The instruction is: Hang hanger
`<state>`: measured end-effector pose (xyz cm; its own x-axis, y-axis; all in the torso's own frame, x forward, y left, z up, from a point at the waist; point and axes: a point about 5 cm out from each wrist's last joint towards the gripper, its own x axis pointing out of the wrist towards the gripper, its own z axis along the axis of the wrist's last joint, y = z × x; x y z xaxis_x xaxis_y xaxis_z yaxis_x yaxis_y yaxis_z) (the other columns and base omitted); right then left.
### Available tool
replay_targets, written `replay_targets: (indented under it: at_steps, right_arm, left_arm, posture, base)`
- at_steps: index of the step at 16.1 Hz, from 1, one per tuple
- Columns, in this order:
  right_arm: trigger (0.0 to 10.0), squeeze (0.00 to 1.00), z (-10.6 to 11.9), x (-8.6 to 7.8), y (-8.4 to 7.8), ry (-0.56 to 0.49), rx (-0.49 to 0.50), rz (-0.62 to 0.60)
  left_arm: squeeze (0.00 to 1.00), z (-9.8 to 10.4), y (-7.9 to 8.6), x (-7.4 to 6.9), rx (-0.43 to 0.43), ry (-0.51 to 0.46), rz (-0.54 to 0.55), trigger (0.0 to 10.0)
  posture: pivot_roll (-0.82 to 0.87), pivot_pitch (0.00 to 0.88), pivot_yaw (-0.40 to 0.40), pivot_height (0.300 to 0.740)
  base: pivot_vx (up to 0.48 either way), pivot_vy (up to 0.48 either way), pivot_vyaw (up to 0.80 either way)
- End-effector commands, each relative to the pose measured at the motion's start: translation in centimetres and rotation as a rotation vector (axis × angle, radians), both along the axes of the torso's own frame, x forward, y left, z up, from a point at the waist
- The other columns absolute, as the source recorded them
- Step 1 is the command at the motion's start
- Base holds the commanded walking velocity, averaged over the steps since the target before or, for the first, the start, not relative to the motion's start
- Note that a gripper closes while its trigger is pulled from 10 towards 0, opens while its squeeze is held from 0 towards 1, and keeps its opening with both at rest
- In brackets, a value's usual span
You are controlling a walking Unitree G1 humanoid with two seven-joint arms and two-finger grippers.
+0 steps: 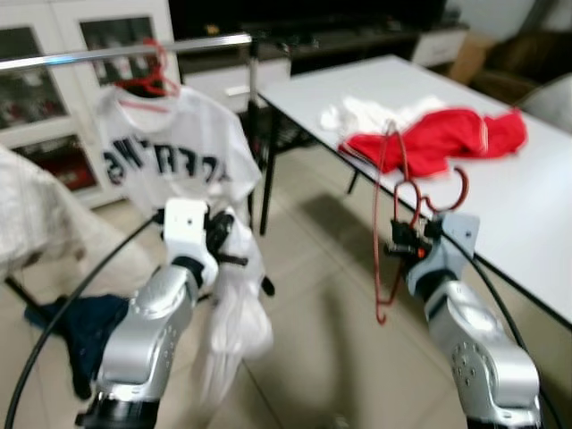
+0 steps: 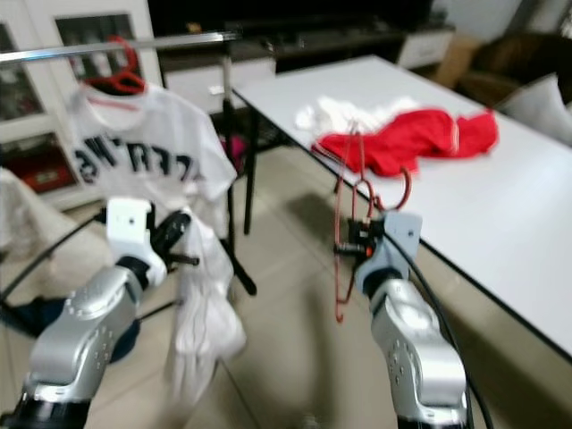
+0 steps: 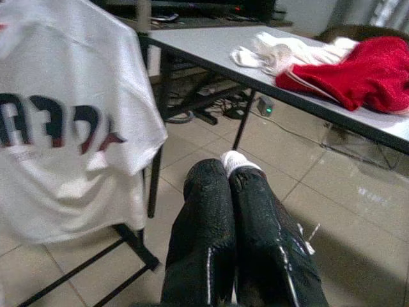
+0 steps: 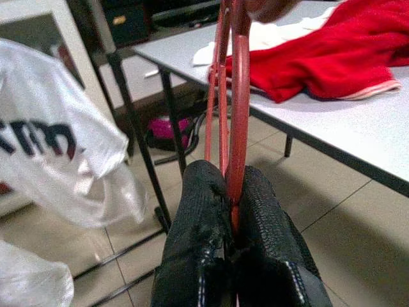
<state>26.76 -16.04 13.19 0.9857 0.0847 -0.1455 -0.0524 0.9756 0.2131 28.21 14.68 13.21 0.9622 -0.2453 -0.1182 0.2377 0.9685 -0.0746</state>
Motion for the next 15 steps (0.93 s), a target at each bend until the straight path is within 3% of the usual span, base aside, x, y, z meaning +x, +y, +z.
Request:
replay_targets:
  at_steps: [1, 8, 15]
  right_arm:
    - [10.0, 0.00, -0.02, -0.20, -0.91, -0.001, -0.004, -0.040]
    - [10.0, 0.00, -0.76, -0.32, -1.57, 0.060, -0.083, -0.086]
    - [10.0, 0.00, -0.85, -0.30, -1.29, 0.067, -0.076, -0.065]
  left_arm:
    - [0.00, 0.64, -1.06, 0.11, -0.005, -0.030, -0.041, 10.0]
    - [0.00, 0.58, -1.11, 0.16, 0.011, -0.031, -0.042, 10.0]
    - [0.00, 0.88, -1.15, 0.16, 0.007, -0.054, -0.046, 10.0]
  posture:
    - [-0.08, 0.000, -0.007, 0.740]
    - [-0.08, 0.000, -0.003, 0.740]
    - [-0.09, 0.000, -0.005, 0.740]
  base:
    - [0.000, 0.000, -0.79]
    - [0.000, 0.000, -0.78]
    - [0.000, 0.000, -0.77]
